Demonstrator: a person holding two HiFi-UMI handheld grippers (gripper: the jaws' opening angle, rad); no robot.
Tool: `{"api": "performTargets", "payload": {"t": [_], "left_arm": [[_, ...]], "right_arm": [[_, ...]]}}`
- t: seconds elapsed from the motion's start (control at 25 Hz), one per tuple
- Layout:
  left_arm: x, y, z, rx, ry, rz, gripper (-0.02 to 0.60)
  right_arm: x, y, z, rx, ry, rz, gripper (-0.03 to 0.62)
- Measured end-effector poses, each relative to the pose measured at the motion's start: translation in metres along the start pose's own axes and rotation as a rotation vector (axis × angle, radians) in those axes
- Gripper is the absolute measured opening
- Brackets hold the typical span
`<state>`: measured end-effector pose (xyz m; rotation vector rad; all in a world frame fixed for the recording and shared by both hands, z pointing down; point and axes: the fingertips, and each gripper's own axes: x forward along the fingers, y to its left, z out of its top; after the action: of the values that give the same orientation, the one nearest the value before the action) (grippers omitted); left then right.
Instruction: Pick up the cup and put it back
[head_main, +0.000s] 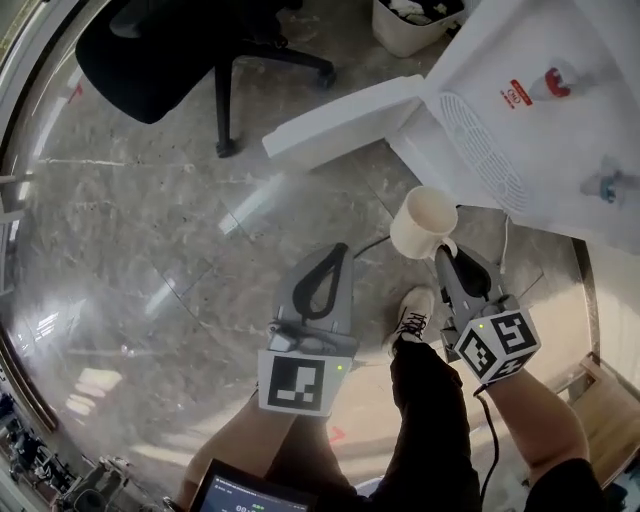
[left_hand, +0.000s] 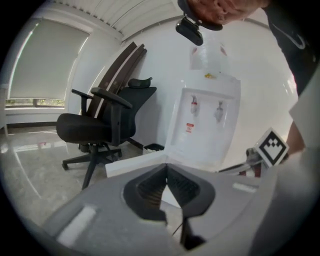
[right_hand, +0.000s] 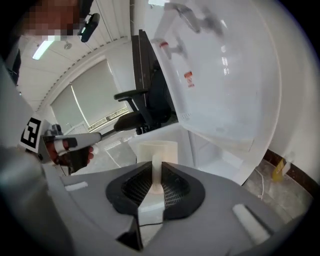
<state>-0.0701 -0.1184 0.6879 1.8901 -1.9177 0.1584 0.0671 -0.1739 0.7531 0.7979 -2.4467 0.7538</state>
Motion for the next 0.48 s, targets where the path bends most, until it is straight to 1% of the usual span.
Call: {"api": "performTargets", "payload": {"t": [0.08, 0.16, 0.24, 0.36, 0.48], "left_arm": [[-0.028, 0.000, 0.024, -0.019, 0.012, 0.028, 0.005], [-0.055, -0.003, 0.048, -0.021, 0.024, 0.038, 0.005], [-0.080, -0.004, 0.077, -0.011, 0.022, 0.033, 0.005], [-0.123, -0.009, 0.133, 0.003, 0.010, 0.019, 0.005], [-0.168, -0.020, 0.182, 0.000, 0.004, -0.011, 0.005]], "right_arm": [[-0.030, 0.029, 0.029, 0.004, -0.009, 0.017, 0.054], [-0.058, 0.055, 0.062, 0.009, -0.037, 0.027, 0.054], [-0.087, 0.081, 0.101, 0.004, -0.091, 0.028, 0.054], [-0.137, 0.122, 0.168, -0.019, -0.188, 0.022, 0.054], [-0.194, 0.159, 0.223, -0.019, -0.272, -0.004, 0.054]]}}
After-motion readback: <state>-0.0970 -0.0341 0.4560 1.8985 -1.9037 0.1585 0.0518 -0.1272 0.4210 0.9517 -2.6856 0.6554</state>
